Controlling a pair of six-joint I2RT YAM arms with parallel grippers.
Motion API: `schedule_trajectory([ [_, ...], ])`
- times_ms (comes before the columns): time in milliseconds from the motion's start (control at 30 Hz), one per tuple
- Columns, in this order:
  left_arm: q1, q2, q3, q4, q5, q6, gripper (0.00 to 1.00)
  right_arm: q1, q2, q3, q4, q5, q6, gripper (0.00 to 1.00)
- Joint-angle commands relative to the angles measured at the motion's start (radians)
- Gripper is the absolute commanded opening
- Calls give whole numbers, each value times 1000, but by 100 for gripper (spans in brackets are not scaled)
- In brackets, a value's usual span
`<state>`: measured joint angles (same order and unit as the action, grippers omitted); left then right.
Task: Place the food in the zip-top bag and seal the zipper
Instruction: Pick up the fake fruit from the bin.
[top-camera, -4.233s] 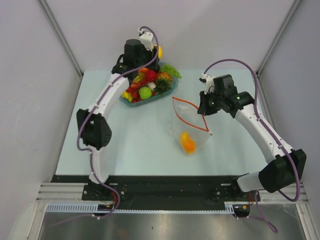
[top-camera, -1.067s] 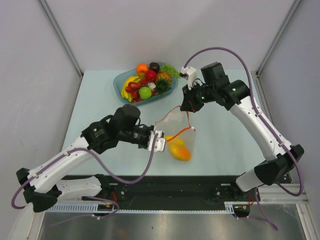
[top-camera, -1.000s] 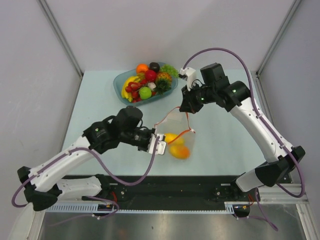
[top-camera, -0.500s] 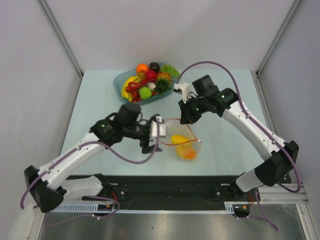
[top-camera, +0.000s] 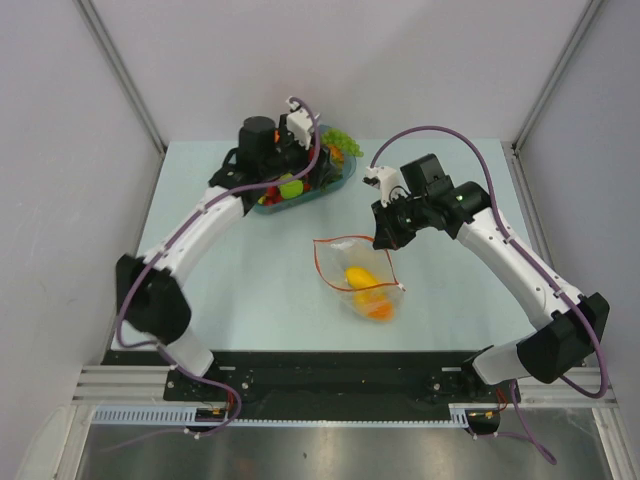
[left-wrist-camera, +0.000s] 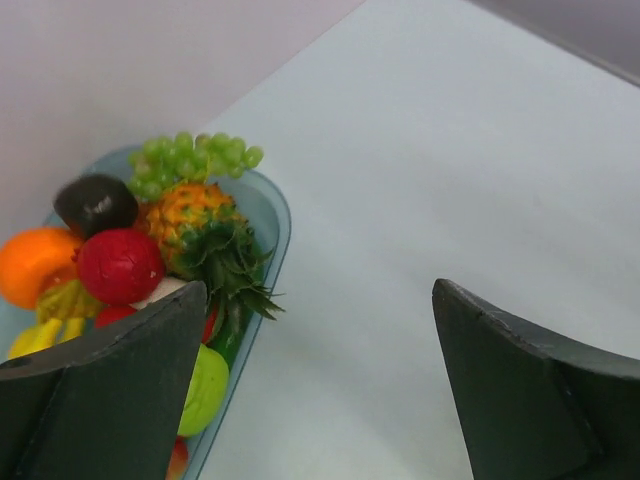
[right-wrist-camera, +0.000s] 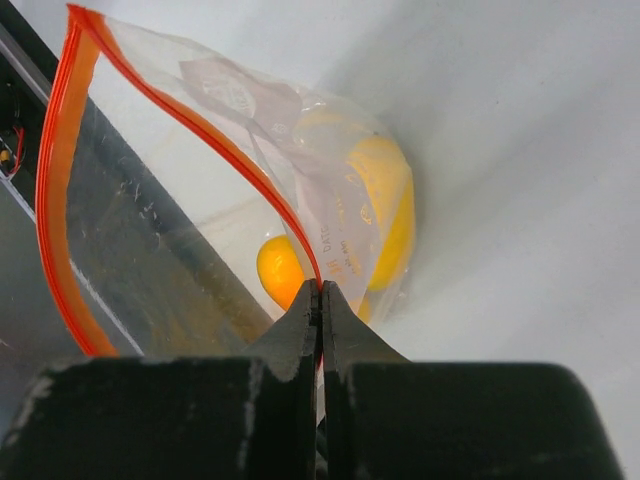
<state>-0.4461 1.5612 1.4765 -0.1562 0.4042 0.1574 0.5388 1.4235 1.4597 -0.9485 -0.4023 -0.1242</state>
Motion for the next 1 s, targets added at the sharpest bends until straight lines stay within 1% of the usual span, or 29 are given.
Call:
schedule_trajectory([
  [0, 3, 201, 175, 21, -244, -148, 100, -19, -37, -12, 20, 8, 12, 0],
  [67, -8, 270, 226, 9, -330, -174, 100, -28, -40, -21, 22, 5, 12, 0],
  [100, -11, 330, 269, 3, -390, -174, 99, -30, -41, -22, 20, 5, 12, 0],
  [167, -11, 374, 295, 4, -438, -180, 96, -36, -44, -32, 22, 2, 12, 0],
  [200, -13, 420, 315, 3, -450, -170, 93, -37, -44, -35, 24, 2, 11, 0],
  [400, -16, 517, 344, -14, -461, -160, 89, -53, -49, -59, 31, -3, 11, 0],
  [700, -25, 611, 387, -48, -461, -170, 89, -66, -43, -55, 33, -12, 12, 0],
  [800, -28, 642, 415, -78, -464, -188, 86, -69, -43, -55, 30, -15, 12, 0],
  [833, -28, 646, 418, -83, -462, -193, 84, -71, -46, -56, 30, -16, 11, 0],
  [867, -28, 649, 423, -85, -456, -199, 77, -72, -46, -58, 30, -17, 11, 0],
  [933, -28, 652, 424, -92, -450, -202, 68, -73, -47, -59, 31, -17, 11, 0],
  [967, -28, 652, 430, -95, -450, -206, 60, -74, -49, -59, 30, -17, 11, 0],
])
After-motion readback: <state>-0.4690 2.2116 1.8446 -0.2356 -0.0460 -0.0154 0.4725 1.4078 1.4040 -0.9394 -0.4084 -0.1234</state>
